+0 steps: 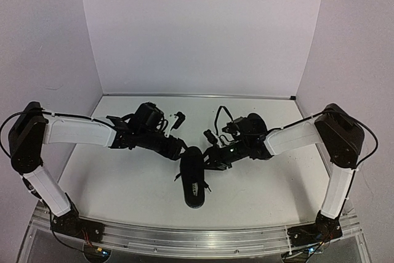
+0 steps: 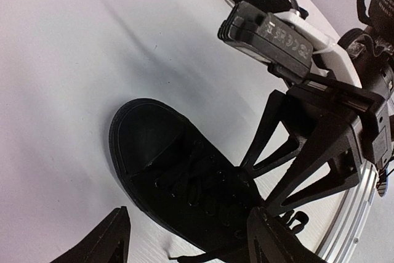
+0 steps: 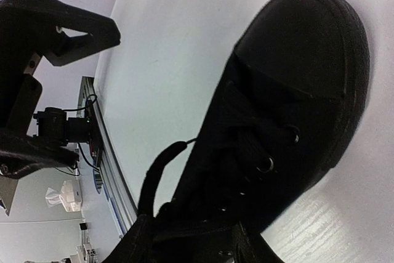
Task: Tie the shoes
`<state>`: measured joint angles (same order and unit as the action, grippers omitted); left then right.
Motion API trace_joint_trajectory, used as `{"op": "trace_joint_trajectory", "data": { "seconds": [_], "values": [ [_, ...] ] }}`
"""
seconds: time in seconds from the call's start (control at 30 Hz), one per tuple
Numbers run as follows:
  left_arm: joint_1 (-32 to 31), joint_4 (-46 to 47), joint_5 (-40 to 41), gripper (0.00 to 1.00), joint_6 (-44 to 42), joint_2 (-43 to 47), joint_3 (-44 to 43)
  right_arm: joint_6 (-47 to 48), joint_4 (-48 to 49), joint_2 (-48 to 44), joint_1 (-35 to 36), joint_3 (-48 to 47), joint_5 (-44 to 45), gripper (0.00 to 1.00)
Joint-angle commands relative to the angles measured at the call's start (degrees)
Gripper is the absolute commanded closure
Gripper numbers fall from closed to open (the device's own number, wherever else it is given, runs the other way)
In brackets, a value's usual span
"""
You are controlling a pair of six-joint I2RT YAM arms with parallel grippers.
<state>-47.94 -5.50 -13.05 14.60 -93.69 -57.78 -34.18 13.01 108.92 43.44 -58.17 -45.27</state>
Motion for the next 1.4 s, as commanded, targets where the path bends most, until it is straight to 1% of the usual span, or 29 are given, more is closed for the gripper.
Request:
{"op": "trace_joint_trajectory", "data": {
  "seconds": [0.0, 0.2, 0.37, 0.47, 0.57, 0.7, 0.9, 1.0, 1.2, 1.37],
  "values": [
    [0.3, 2.9, 1.5, 0.33, 0.8, 3.1, 2.3, -0.6, 2.7, 1.4, 0.9, -4.2, -2.7, 0.60],
    [1.8, 4.0, 1.0, 0.33, 1.6, 5.8, 5.0, -1.0, 2.6, 4.7, 3.2, -6.7, -4.0, 0.71],
    [2.6, 5.2, -0.1, 0.33, 2.6, 7.5, 7.7, -1.1, 2.3, 6.6, 4.7, -8.5, -5.1, 0.73],
    [3.2, 9.7, -3.0, 0.34, 4.6, 7.3, 9.7, -0.5, 1.5, 6.8, 5.4, -9.1, -5.3, 0.73],
    [3.3, 12.7, -6.3, 0.36, 6.0, 5.7, 10.7, 0.8, 0.2, 5.6, 5.8, -9.1, -4.9, 0.72],
    [3.3, 16.3, -8.1, 0.38, 7.4, 4.1, 11.7, 3.8, -3.0, 2.4, 5.8, -9.2, -2.3, 0.68],
    [3.3, 27.9, -14.0, 0.41, 13.5, -0.5, 13.8, 8.2, -9.2, -0.8, 5.8, -9.5, 2.5, 0.61],
    [3.3, 32.7, -14.9, 0.41, 16.0, -2.7, 14.7, 10.1, -12.8, -1.0, 5.8, -9.9, 4.5, 0.59],
    [3.3, 36.7, -15.4, 0.40, 18.3, -4.7, 15.2, 11.1, -15.2, -3.6, 5.8, -8.4, 5.2, 0.56],
    [3.3, 39.5, -18.3, 0.38, 20.2, -8.1, 13.5, 11.7, -15.0, -2.4, 5.8, -9.3, 2.9, 0.57]
  ]
}}
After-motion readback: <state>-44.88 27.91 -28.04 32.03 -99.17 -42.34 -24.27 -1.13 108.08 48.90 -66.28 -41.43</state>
